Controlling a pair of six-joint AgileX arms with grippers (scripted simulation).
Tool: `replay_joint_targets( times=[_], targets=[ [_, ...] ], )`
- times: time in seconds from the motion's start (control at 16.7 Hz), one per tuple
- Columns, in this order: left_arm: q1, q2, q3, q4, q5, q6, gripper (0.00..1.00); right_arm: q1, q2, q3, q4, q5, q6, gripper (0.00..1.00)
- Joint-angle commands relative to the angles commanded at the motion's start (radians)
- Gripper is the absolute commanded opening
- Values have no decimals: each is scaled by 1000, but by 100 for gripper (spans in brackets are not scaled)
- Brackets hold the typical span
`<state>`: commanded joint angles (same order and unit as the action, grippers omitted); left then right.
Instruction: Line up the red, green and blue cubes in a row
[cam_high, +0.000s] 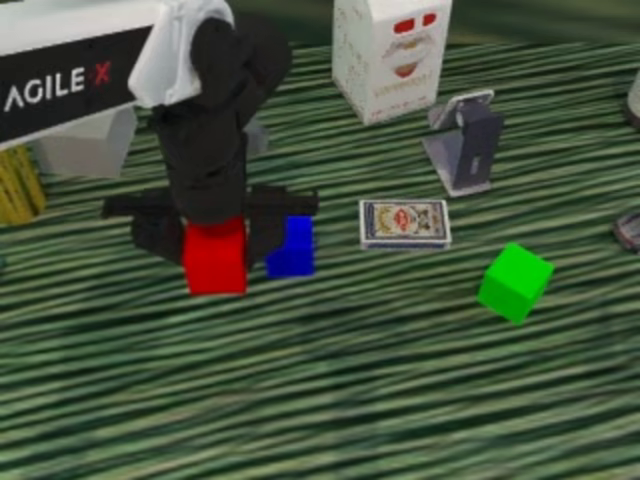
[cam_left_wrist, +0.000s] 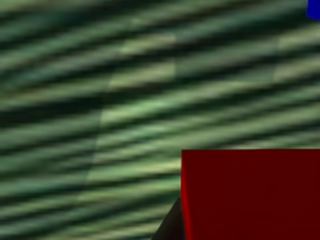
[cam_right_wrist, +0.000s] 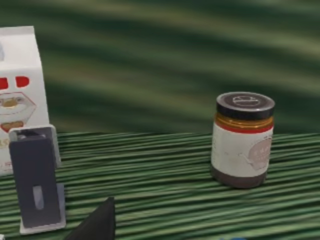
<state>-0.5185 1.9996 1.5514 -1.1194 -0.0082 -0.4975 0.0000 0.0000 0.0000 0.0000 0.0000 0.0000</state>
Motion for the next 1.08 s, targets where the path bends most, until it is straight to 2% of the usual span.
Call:
replay_joint_targets(
  times=[0.18,0.3,0.66,1.08],
  targets=[
    [-99,-87,-108,29,-4,-123,0,0,0,0,0,0,0,100],
    [-127,-112,-137,38,-6,-152,0,0,0,0,0,0,0,100],
    [-124,-104,-148,53,-5,-147,0,0,0,0,0,0,0,100],
    [-124,-27,-296,287,-5,-148,0,0,0,0,0,0,0,100]
  ],
)
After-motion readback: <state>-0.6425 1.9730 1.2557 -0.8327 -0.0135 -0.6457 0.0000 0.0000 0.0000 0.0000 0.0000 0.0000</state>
